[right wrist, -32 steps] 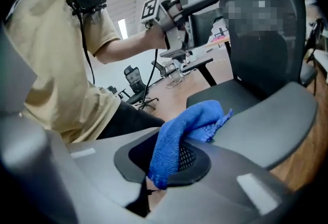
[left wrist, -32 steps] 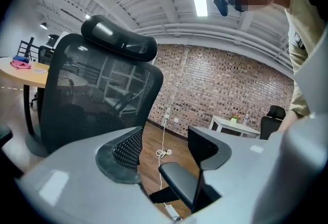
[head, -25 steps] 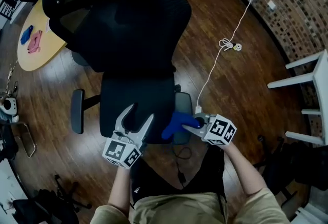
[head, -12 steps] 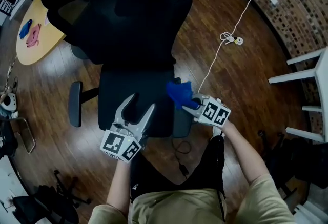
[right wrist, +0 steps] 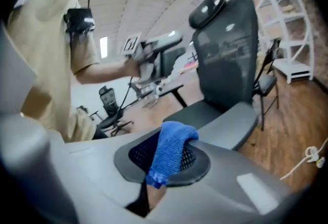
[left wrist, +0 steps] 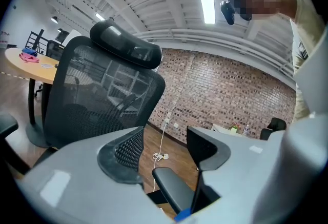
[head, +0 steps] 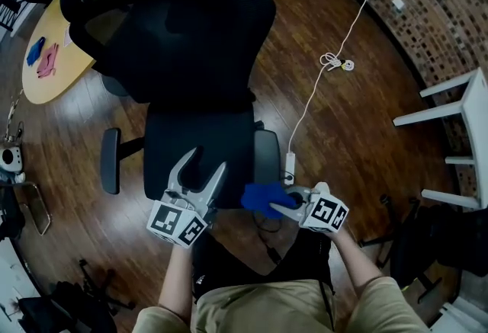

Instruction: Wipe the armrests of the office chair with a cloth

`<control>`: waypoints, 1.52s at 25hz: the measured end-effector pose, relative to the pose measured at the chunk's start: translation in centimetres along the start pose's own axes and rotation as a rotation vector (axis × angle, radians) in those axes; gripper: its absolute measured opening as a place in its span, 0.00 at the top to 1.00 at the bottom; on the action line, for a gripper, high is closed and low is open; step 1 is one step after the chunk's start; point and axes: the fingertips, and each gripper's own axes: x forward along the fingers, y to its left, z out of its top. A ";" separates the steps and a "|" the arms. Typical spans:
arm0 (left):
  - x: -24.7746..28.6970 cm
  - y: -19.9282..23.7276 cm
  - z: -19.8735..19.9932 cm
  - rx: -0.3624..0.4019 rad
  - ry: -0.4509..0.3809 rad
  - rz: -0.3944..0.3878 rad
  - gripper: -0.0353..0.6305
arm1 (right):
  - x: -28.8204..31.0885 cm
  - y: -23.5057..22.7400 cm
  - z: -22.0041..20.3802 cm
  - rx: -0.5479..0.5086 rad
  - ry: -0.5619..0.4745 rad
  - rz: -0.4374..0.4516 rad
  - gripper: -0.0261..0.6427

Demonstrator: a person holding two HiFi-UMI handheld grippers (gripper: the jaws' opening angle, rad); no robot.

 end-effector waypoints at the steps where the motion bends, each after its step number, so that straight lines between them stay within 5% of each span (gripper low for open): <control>1: -0.2 0.1 0.4 0.006 -0.006 0.001 0.58 | -1.2 -3.2 2.6 -0.003 -0.070 -0.095 0.94; 4: -0.9 0.6 1.3 0.010 -0.028 0.015 0.58 | -2.9 -12.9 7.7 -0.021 -0.139 -0.335 0.94; 8: -1.3 0.5 1.3 0.002 -0.037 0.033 0.58 | -0.3 -19.3 5.5 -0.008 0.016 -0.371 0.94; 11: -1.4 0.1 1.1 -0.001 -0.034 0.028 0.58 | 0.7 -17.2 2.5 -0.017 0.086 -0.329 0.94; 22: -1.2 0.7 0.4 -0.023 -0.030 0.028 0.58 | 2.9 1.2 -4.6 0.208 0.025 -0.192 0.94; 26: -1.4 0.5 0.7 -0.027 -0.038 0.030 0.58 | 0.8 -0.4 -1.2 0.315 -0.116 -0.138 0.94; 29: -2.0 0.8 1.5 -0.020 -0.051 0.036 0.58 | -1.9 -6.6 4.6 0.290 -0.208 -0.231 0.94; 34: -3.3 2.2 2.4 -0.022 -0.066 0.063 0.59 | 2.3 -17.5 9.6 0.030 0.063 -0.353 0.94; 38: -3.9 2.0 2.3 -0.015 -0.066 0.064 0.59 | 7.5 -20.0 6.8 -0.052 0.396 -0.272 0.94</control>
